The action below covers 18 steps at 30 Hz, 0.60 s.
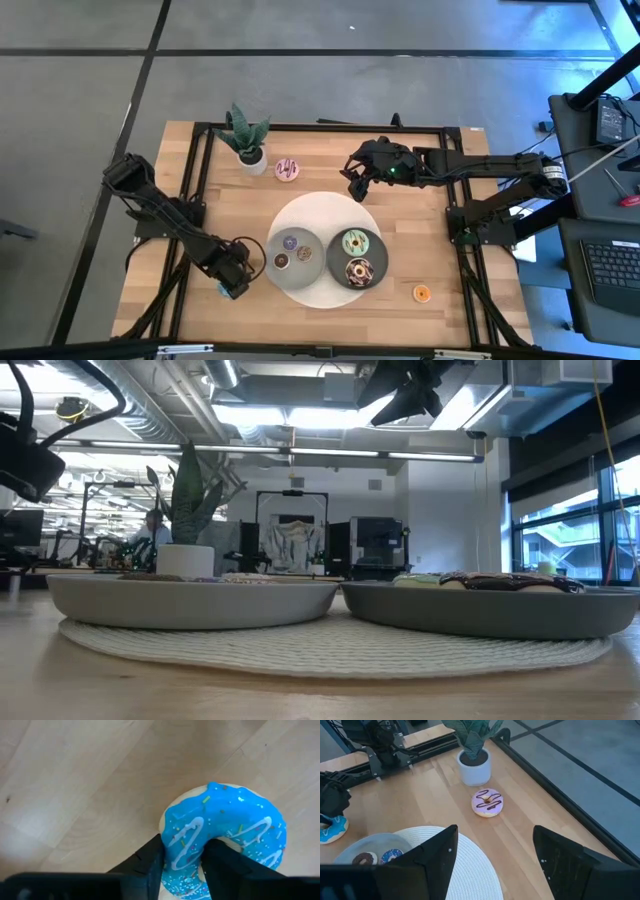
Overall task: Pick & Place donuts
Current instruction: Put the large blue donut on the dark gray plate
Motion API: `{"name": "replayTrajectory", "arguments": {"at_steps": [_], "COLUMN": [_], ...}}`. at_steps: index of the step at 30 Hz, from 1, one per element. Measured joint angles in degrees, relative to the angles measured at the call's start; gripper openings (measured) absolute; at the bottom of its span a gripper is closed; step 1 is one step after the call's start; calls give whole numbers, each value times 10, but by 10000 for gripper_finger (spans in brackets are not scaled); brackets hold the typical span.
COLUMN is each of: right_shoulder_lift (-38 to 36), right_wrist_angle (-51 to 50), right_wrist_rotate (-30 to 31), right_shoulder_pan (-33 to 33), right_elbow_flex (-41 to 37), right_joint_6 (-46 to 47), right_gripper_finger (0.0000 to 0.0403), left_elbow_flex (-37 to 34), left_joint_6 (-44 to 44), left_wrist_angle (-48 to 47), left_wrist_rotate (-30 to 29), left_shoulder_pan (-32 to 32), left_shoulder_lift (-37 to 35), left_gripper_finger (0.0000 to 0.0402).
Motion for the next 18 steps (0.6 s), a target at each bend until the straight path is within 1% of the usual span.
{"name": "replayTrajectory", "arguments": {"at_steps": [7, 10, 13, 16, 18], "right_shoulder_lift": [0, 0, 0, 4, 6], "right_wrist_angle": [0, 0, 4, 32, 43], "right_wrist_rotate": [-1, -1, -1, -1, -2], "right_shoulder_pan": [0, 0, 0, 0, 0], "right_elbow_flex": [0, 0, 0, 0, 0], "right_joint_6": [0, 0, 1, 2, 0], "right_gripper_finger": [259, 259, 259, 259, 259], "left_elbow_flex": [0, 0, 0, 0, 0], "left_joint_6": [0, 1, -8, -6, 30], "left_wrist_angle": [-1, -2, -1, 17, 45], "left_wrist_rotate": [-5, -28, -93, -195, -280], "left_shoulder_pan": [0, 3, 10, 23, 35], "left_shoulder_lift": [-33, -63, -103, -142, -163], "left_gripper_finger": [87, 82, 83, 83, 82]}}
